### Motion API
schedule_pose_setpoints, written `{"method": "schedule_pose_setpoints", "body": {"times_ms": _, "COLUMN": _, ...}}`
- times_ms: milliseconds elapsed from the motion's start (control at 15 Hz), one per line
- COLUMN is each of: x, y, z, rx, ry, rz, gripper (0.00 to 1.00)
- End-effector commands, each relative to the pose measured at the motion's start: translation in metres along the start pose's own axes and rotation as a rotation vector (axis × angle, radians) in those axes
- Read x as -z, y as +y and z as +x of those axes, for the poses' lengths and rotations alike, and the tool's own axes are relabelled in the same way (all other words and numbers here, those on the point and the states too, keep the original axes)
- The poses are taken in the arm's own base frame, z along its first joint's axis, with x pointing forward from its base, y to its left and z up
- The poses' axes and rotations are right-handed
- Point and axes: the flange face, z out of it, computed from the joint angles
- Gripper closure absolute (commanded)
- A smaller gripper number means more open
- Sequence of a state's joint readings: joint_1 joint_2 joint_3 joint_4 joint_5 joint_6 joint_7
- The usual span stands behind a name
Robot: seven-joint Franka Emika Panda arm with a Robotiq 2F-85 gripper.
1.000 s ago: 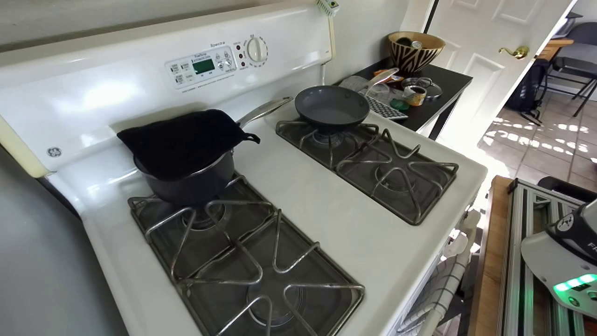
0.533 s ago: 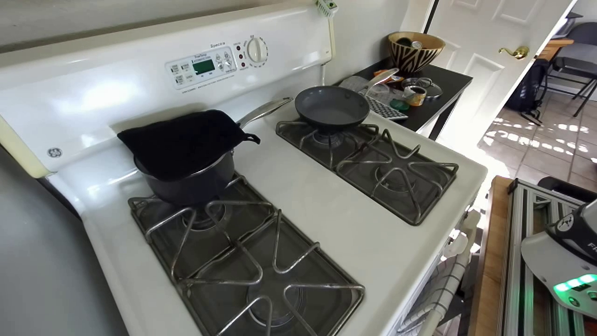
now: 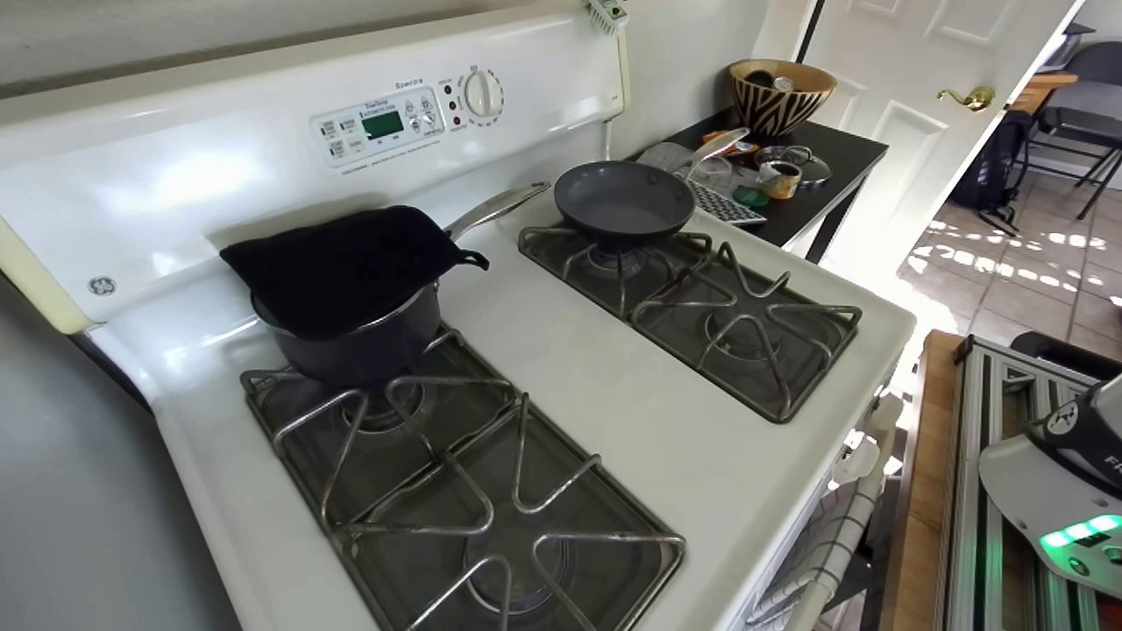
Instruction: Use the brush to clean the top of the stove
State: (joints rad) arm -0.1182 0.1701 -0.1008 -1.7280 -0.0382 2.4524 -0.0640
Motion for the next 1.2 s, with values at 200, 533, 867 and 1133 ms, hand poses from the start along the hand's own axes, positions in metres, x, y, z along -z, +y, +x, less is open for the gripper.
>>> {"method": "schedule_pose_setpoints", "body": {"times_ms": 200, "x": -0.009, "y": -0.03, "z": 0.001, "rx": 0.015, "ry": -0.021, "rz": 0.037, "gripper": 0.96}}
{"method": "schedule_pose_setpoints", "body": {"times_ms": 533, "x": -0.01, "y": -0.052, "z": 0.002, "rx": 0.031, "ry": -0.024, "rz": 0.052, "gripper": 0.96}}
{"method": "schedule_pose_setpoints", "body": {"times_ms": 867, "x": -0.013, "y": -0.072, "z": 0.004, "rx": 0.048, "ry": -0.022, "rz": 0.067, "gripper": 0.96}}
{"method": "schedule_pose_setpoints", "body": {"times_ms": 1133, "x": -0.013, "y": -0.09, "z": 0.008, "rx": 0.063, "ry": -0.017, "rz": 0.081, "gripper": 0.96}}
